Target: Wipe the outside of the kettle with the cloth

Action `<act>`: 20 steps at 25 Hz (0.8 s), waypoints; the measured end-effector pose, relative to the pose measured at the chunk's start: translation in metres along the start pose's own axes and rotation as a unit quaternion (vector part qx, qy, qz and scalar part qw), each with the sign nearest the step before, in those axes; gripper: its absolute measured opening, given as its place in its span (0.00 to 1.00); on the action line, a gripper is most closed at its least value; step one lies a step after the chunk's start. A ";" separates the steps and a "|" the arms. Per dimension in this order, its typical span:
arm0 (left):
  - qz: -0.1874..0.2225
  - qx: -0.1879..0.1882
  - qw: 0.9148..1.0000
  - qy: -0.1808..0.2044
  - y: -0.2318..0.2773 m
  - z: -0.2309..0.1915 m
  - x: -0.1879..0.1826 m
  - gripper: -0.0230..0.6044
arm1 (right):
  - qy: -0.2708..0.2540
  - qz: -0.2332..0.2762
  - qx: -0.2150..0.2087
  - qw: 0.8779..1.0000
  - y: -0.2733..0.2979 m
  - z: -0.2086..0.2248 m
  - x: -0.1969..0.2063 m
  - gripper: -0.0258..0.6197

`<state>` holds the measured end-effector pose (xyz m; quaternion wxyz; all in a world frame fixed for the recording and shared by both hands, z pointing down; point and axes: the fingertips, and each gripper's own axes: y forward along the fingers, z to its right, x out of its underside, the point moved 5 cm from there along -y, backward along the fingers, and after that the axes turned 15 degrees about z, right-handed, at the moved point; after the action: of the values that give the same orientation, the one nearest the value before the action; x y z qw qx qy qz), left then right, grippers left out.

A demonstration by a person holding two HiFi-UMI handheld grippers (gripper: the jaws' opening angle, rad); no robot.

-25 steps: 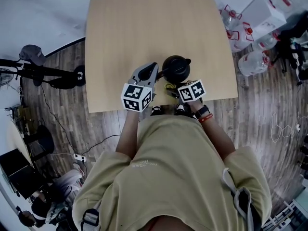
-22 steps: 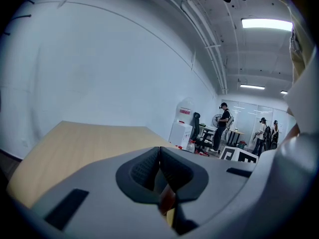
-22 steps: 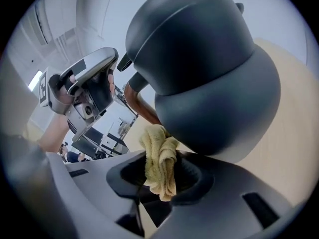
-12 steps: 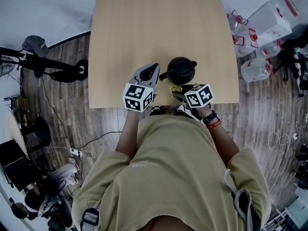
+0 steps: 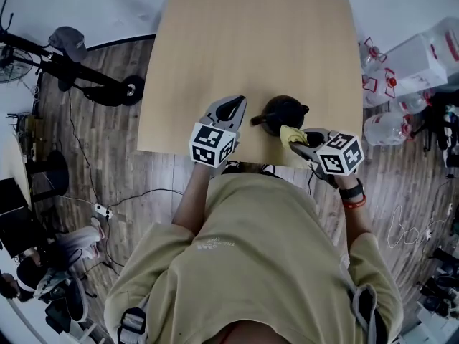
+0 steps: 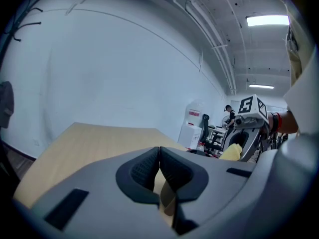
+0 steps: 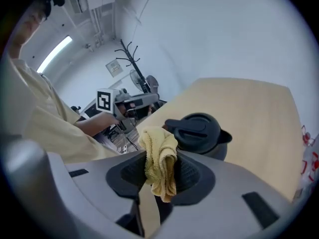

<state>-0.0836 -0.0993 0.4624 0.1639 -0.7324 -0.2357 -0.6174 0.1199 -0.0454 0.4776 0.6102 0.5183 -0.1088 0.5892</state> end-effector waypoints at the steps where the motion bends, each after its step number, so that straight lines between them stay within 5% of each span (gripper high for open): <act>1: 0.001 -0.005 1.000 0.000 -0.001 -0.003 0.000 0.08 | -0.011 0.001 -0.010 1.000 -0.002 -0.003 -0.010 0.25; 7: 0.007 -0.028 1.000 -0.001 -0.007 -0.008 -0.003 0.08 | -0.091 -0.003 -0.067 0.994 0.010 0.005 -0.084 0.25; 14: 0.009 -0.055 0.998 0.001 -0.018 -0.005 -0.006 0.08 | -0.174 -0.116 -0.144 0.967 0.097 0.042 -0.128 0.25; 17: 0.008 -0.068 0.998 -0.001 -0.023 -0.004 -0.005 0.08 | -0.198 -0.185 -0.170 0.947 0.139 0.055 -0.126 0.25; 20: 0.007 -0.082 0.997 -0.005 -0.029 -0.007 -0.004 0.08 | -0.215 -0.278 -0.218 0.910 0.181 0.054 -0.106 0.25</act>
<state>-0.1056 -0.0790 0.4586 0.1061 -0.7480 -0.1796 -0.6301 -0.0349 -0.1931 0.5136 0.8091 0.4957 -0.2148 0.2312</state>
